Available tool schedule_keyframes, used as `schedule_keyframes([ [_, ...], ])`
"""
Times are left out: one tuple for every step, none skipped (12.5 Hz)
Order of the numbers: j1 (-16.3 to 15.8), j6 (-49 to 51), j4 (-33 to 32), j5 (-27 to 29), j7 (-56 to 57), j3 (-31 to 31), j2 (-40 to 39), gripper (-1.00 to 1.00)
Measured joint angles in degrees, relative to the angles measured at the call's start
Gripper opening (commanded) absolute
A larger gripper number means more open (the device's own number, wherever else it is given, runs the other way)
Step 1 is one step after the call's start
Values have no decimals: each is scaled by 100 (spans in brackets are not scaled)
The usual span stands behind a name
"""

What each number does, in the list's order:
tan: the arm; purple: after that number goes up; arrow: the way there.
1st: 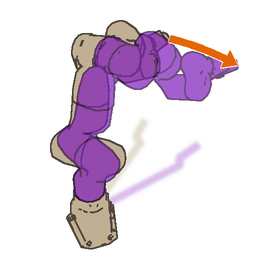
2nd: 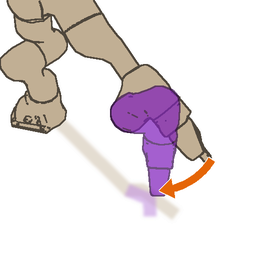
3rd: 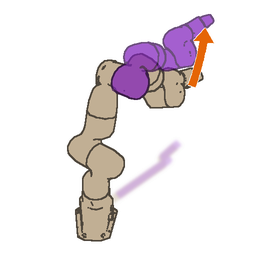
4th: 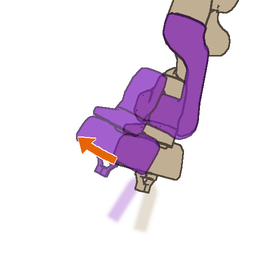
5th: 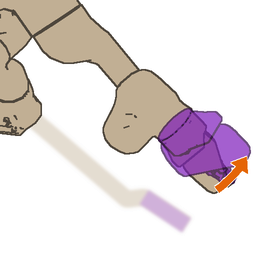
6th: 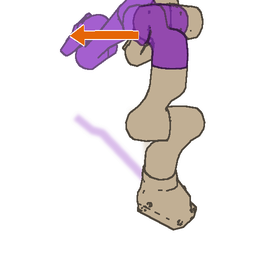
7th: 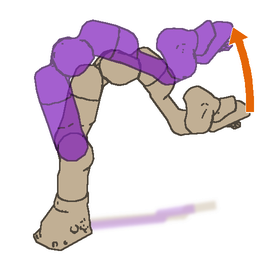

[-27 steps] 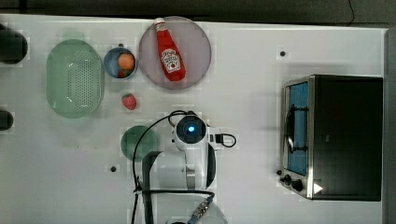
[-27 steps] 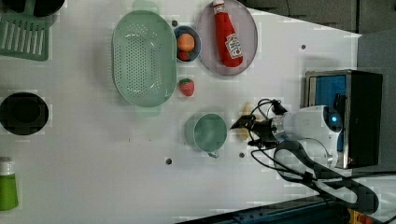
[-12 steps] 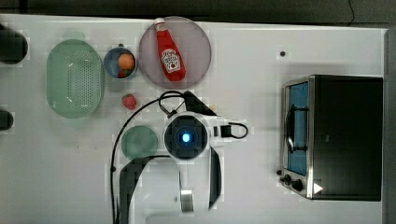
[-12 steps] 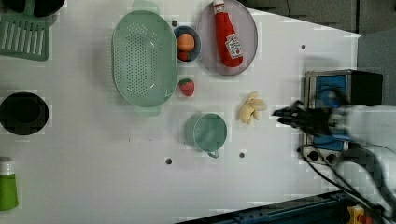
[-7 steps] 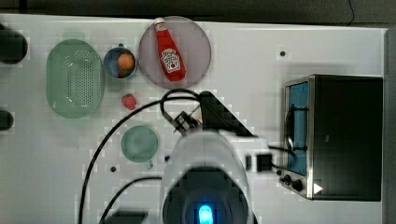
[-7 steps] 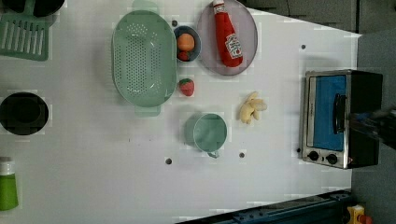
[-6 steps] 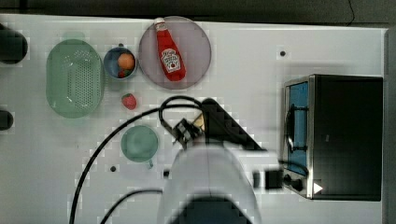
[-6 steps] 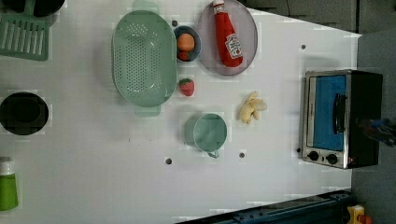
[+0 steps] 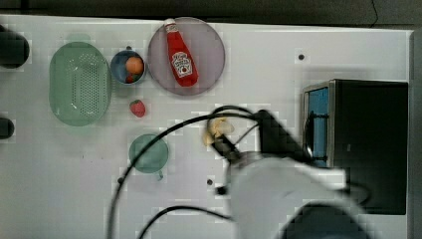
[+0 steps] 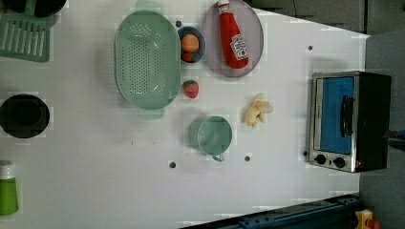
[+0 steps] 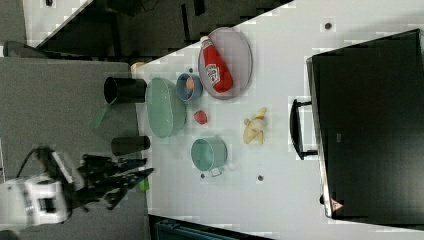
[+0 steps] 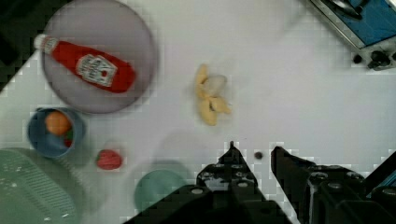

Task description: Pick banana from table and place on oven.

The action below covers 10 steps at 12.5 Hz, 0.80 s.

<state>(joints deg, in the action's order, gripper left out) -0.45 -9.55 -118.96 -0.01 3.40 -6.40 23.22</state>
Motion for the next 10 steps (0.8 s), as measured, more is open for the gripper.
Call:
schedule_keyframes([
  [20, -97, -11, 11, 290, -334, -164, -50],
  [55, -269, -11, -45, 580, -728, -393, -50],
  [147, -484, 22, -105, 930, -1128, -669, -50],
  [279, -762, -11, -101, 1358, -1473, -913, -50],
  [347, -1098, -34, -194, 1862, -1852, -1172, -50],
  [399, -1421, -11, -241, 2346, -2203, -1487, -50],
  [433, -1707, 56, -240, 2838, -2529, -1808, -50],
  [446, -1923, 134, -201, 3364, -2826, -2095, -50],
  [476, -2005, 257, -161, 3809, -3033, -2324, -50],
  [525, -2074, 369, -178, 4204, -3170, -2485, -50],
])
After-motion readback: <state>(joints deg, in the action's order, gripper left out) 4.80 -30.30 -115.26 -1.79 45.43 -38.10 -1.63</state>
